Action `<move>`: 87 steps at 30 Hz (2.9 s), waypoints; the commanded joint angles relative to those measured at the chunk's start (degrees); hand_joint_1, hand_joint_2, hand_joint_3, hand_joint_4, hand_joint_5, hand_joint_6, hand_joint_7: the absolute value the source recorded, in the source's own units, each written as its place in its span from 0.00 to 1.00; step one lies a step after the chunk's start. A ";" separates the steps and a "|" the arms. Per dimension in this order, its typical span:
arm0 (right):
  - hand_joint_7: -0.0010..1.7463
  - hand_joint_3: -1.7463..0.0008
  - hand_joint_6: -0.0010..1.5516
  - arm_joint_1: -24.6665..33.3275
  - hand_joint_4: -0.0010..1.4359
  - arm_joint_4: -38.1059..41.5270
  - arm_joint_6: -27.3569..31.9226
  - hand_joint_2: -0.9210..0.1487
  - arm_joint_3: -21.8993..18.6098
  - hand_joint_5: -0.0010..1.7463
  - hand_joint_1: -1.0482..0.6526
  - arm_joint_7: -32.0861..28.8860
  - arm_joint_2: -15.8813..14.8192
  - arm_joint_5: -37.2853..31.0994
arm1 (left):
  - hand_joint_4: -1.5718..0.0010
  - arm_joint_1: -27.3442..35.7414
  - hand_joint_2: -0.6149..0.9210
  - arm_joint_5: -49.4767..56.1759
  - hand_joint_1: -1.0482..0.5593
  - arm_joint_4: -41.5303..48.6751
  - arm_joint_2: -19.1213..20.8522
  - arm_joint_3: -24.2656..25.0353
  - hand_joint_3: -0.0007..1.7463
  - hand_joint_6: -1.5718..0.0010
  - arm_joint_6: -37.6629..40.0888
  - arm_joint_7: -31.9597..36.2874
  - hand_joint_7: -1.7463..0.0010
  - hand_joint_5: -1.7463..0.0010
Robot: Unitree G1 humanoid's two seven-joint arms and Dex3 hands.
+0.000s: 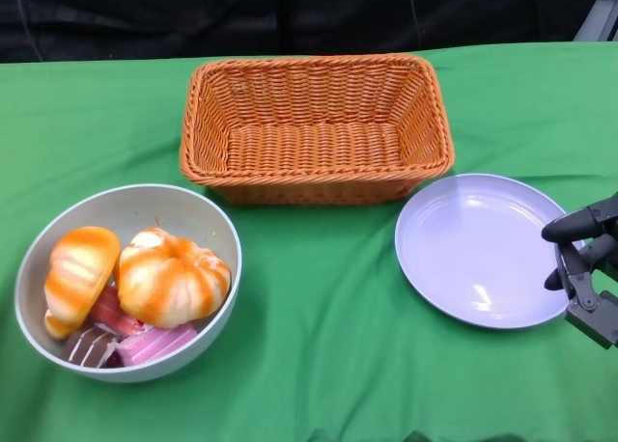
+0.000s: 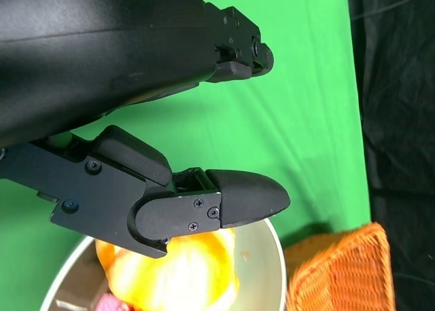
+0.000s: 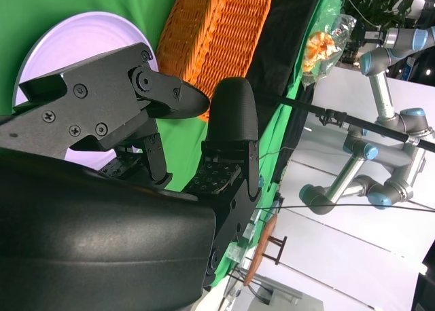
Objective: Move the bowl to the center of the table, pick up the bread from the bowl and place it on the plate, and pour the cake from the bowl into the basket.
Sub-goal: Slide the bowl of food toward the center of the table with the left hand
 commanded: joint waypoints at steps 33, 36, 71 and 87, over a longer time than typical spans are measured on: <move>0.70 0.55 0.47 -1.44 0.54 3.11 -2.15 0.24 1.48 0.86 0.53 -1.84 1.03 -0.51 | 0.98 5.12 1.00 -9.91 0.16 -17.44 1.31 -5.64 0.36 0.98 16.39 -12.87 0.99 0.99; 0.69 0.52 0.46 -1.85 0.52 3.79 -2.39 0.27 1.82 0.89 0.53 -1.97 1.33 -0.38 | 0.97 5.15 1.00 -10.07 0.16 -17.87 1.63 -6.15 0.36 0.97 17.09 -13.03 0.99 0.99; 0.70 0.58 0.46 -1.92 0.54 5.11 -4.01 0.24 2.73 0.84 0.53 -4.20 1.81 -4.74 | 0.98 4.07 1.00 -20.28 0.18 -26.90 -0.83 -13.02 0.36 0.98 30.32 -15.41 1.00 0.99; 0.70 0.64 0.47 -2.04 0.56 5.89 -4.76 0.19 2.59 0.80 0.52 -4.80 2.01 -4.84 | 0.89 0.23 1.00 -19.58 0.17 -30.65 -5.70 -19.29 0.34 0.94 32.58 -13.31 0.98 0.96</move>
